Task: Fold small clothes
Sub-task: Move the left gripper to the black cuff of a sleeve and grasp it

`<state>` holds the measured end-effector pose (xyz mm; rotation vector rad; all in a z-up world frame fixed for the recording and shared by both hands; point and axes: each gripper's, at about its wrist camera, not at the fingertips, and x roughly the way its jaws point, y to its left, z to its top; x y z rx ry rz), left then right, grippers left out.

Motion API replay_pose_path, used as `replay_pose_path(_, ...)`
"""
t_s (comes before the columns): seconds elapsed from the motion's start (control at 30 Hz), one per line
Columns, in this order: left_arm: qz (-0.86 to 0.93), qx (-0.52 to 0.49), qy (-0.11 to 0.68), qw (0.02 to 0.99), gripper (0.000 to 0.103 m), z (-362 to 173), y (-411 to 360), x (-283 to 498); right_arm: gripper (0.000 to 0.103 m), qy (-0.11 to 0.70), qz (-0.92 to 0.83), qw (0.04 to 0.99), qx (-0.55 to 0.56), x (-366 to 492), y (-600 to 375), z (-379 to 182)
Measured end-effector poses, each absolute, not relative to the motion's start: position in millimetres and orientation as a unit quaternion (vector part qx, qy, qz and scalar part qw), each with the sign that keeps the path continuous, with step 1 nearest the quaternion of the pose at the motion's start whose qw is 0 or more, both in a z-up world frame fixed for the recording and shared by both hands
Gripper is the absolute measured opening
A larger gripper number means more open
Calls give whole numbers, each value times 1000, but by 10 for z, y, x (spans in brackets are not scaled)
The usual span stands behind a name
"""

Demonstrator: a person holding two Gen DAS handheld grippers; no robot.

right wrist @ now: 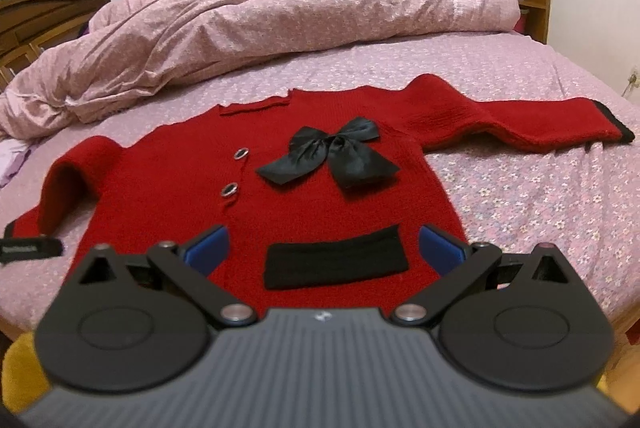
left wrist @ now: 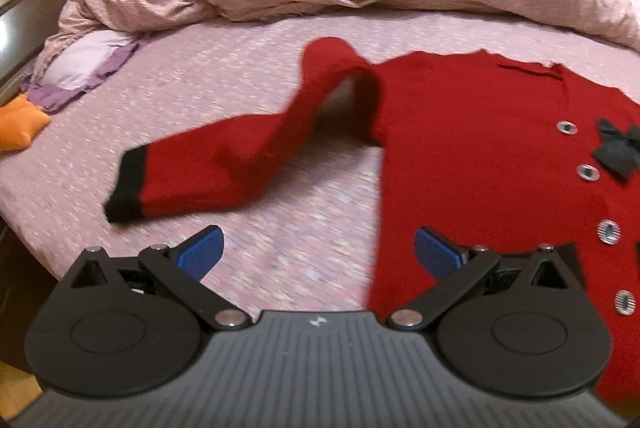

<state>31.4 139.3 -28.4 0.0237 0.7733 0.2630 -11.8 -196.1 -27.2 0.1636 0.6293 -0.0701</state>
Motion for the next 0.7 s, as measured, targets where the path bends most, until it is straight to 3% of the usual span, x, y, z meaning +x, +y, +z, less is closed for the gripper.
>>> replay_pose_path(0.2,163,6,397,903,103,-325,1789,458,103,313,-44,946,77,-76,-2043,-294)
replay_pose_path(0.53,257,-122,390,876,103,-416,2602,692,103,330,-51,940,70,-42,-2084,-384)
replay_pose_path(0.7,300,-126,398,858,103,-524,2858,854,103,331,-59,939,72,20,-2117,-400)
